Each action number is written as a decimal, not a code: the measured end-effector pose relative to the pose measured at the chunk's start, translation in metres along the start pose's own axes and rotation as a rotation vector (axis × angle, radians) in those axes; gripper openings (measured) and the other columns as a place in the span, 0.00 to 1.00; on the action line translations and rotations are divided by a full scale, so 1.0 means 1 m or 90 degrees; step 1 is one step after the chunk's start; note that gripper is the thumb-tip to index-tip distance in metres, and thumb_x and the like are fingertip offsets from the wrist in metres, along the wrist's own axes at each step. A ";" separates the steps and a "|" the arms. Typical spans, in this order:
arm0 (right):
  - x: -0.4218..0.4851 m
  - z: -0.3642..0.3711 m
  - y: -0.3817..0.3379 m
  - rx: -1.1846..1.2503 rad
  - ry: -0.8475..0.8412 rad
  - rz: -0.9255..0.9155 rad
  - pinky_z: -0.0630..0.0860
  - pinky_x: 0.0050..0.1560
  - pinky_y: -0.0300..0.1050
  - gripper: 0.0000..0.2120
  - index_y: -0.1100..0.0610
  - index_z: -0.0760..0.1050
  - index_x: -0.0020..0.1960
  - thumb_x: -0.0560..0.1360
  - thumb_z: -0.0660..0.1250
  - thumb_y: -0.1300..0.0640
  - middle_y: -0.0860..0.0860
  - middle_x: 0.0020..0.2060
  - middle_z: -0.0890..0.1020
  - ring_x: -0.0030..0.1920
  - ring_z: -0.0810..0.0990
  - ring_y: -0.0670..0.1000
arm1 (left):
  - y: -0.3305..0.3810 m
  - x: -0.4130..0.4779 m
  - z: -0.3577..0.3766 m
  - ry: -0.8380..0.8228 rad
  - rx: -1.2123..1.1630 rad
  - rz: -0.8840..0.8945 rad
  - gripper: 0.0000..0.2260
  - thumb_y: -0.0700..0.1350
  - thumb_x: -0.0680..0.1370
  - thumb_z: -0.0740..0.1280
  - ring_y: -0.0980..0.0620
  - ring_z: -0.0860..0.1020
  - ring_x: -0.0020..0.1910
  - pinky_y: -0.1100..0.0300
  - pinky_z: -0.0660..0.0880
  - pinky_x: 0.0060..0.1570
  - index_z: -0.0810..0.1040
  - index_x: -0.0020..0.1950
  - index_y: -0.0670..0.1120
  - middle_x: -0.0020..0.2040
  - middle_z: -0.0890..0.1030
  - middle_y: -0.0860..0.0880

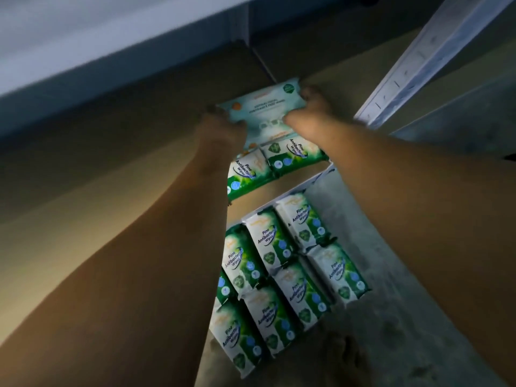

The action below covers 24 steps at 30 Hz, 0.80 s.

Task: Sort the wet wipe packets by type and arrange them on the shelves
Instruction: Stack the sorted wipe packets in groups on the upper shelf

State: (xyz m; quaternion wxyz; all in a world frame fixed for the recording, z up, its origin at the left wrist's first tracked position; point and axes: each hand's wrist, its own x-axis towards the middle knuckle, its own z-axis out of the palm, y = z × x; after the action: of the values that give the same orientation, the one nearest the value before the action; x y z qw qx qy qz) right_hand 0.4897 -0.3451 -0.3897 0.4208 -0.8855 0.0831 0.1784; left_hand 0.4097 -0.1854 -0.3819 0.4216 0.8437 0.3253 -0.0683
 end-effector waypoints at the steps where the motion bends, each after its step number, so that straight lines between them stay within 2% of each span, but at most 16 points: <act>1: -0.002 -0.001 -0.003 0.011 0.006 0.011 0.73 0.30 0.35 0.18 0.49 0.72 0.60 0.73 0.70 0.62 0.46 0.47 0.81 0.43 0.82 0.47 | -0.002 0.002 0.001 0.008 -0.004 0.008 0.28 0.58 0.74 0.68 0.44 0.79 0.62 0.61 0.74 0.56 0.76 0.67 0.41 0.63 0.80 0.43; 3: -0.003 -0.003 -0.007 0.048 -0.011 0.041 0.76 0.32 0.38 0.21 0.49 0.68 0.61 0.71 0.69 0.61 0.47 0.47 0.80 0.41 0.83 0.49 | -0.008 0.006 0.004 0.012 -0.072 -0.003 0.34 0.58 0.71 0.71 0.47 0.80 0.59 0.60 0.75 0.56 0.71 0.69 0.39 0.62 0.78 0.45; 5: -0.005 -0.004 -0.009 0.077 -0.038 0.063 0.77 0.32 0.41 0.25 0.49 0.65 0.63 0.70 0.70 0.60 0.48 0.47 0.79 0.40 0.83 0.51 | -0.006 0.003 0.004 -0.007 -0.146 -0.037 0.31 0.51 0.75 0.73 0.48 0.79 0.58 0.60 0.75 0.53 0.67 0.72 0.40 0.63 0.77 0.45; 8: -0.007 -0.006 -0.013 0.102 -0.058 0.093 0.80 0.31 0.44 0.26 0.51 0.66 0.63 0.68 0.71 0.59 0.50 0.47 0.81 0.39 0.84 0.53 | -0.004 0.006 0.003 -0.036 -0.173 -0.081 0.26 0.49 0.78 0.70 0.49 0.78 0.55 0.61 0.75 0.46 0.67 0.73 0.43 0.62 0.76 0.49; 9: -0.007 -0.006 -0.014 0.109 -0.064 0.102 0.80 0.29 0.44 0.25 0.53 0.69 0.63 0.67 0.71 0.59 0.52 0.48 0.82 0.39 0.84 0.54 | -0.003 0.009 0.002 -0.054 -0.182 -0.095 0.24 0.49 0.79 0.69 0.48 0.79 0.56 0.59 0.77 0.47 0.69 0.72 0.43 0.62 0.76 0.50; 10: -0.006 -0.006 -0.014 0.119 -0.063 0.103 0.78 0.27 0.41 0.24 0.53 0.71 0.61 0.67 0.71 0.59 0.52 0.48 0.83 0.38 0.84 0.53 | -0.003 0.012 -0.001 -0.072 -0.182 -0.105 0.23 0.49 0.79 0.69 0.47 0.79 0.59 0.56 0.79 0.51 0.72 0.71 0.43 0.65 0.77 0.48; 12: -0.007 -0.007 -0.013 0.156 -0.044 0.082 0.77 0.27 0.39 0.21 0.52 0.71 0.60 0.69 0.71 0.62 0.50 0.46 0.83 0.38 0.84 0.51 | -0.004 0.016 -0.007 -0.079 -0.180 -0.110 0.21 0.50 0.78 0.69 0.45 0.78 0.64 0.54 0.78 0.58 0.75 0.69 0.42 0.66 0.78 0.44; 15: -0.007 -0.007 -0.014 0.218 -0.009 0.033 0.83 0.37 0.43 0.24 0.52 0.73 0.63 0.68 0.72 0.63 0.49 0.48 0.84 0.43 0.86 0.51 | -0.006 0.014 -0.013 -0.009 -0.238 -0.067 0.22 0.50 0.77 0.72 0.49 0.80 0.58 0.57 0.77 0.52 0.76 0.68 0.43 0.61 0.80 0.48; 17: -0.012 -0.006 -0.017 0.218 0.014 -0.006 0.84 0.44 0.44 0.25 0.52 0.74 0.63 0.68 0.75 0.61 0.48 0.49 0.85 0.46 0.86 0.50 | -0.004 0.005 -0.017 0.046 -0.319 -0.025 0.22 0.48 0.72 0.75 0.50 0.82 0.55 0.55 0.80 0.51 0.76 0.65 0.48 0.59 0.82 0.49; 19: -0.021 -0.009 -0.019 0.201 0.015 -0.032 0.83 0.44 0.42 0.24 0.51 0.76 0.63 0.69 0.77 0.58 0.46 0.49 0.85 0.45 0.85 0.47 | -0.002 -0.010 -0.024 0.059 -0.388 -0.020 0.22 0.48 0.68 0.76 0.51 0.84 0.50 0.48 0.82 0.53 0.77 0.60 0.52 0.52 0.83 0.52; 21: -0.040 -0.018 -0.020 0.153 0.007 -0.049 0.82 0.44 0.39 0.23 0.49 0.76 0.61 0.69 0.78 0.56 0.43 0.48 0.84 0.46 0.85 0.45 | -0.005 -0.027 -0.031 0.055 -0.424 -0.037 0.20 0.48 0.65 0.75 0.52 0.84 0.44 0.45 0.82 0.52 0.79 0.56 0.50 0.47 0.83 0.51; 23: -0.066 -0.024 -0.020 0.106 0.011 -0.071 0.81 0.51 0.41 0.28 0.44 0.74 0.64 0.67 0.80 0.53 0.42 0.50 0.84 0.49 0.83 0.46 | -0.009 -0.053 -0.040 0.035 -0.478 -0.056 0.13 0.42 0.70 0.77 0.53 0.83 0.38 0.43 0.83 0.49 0.80 0.52 0.48 0.46 0.83 0.49; 24: -0.080 -0.027 -0.021 0.086 0.015 -0.079 0.80 0.55 0.44 0.32 0.42 0.73 0.66 0.65 0.80 0.50 0.42 0.52 0.84 0.52 0.83 0.47 | -0.011 -0.065 -0.043 0.021 -0.494 -0.068 0.13 0.39 0.73 0.76 0.54 0.83 0.36 0.46 0.84 0.45 0.79 0.55 0.48 0.48 0.84 0.48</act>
State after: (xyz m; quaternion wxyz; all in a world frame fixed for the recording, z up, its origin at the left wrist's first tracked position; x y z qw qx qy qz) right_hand 0.4285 -0.3527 -0.3284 0.4888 -0.8606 0.0451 0.1357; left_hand 0.3455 -0.1794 -0.3366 0.6998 0.6047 0.3768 0.0513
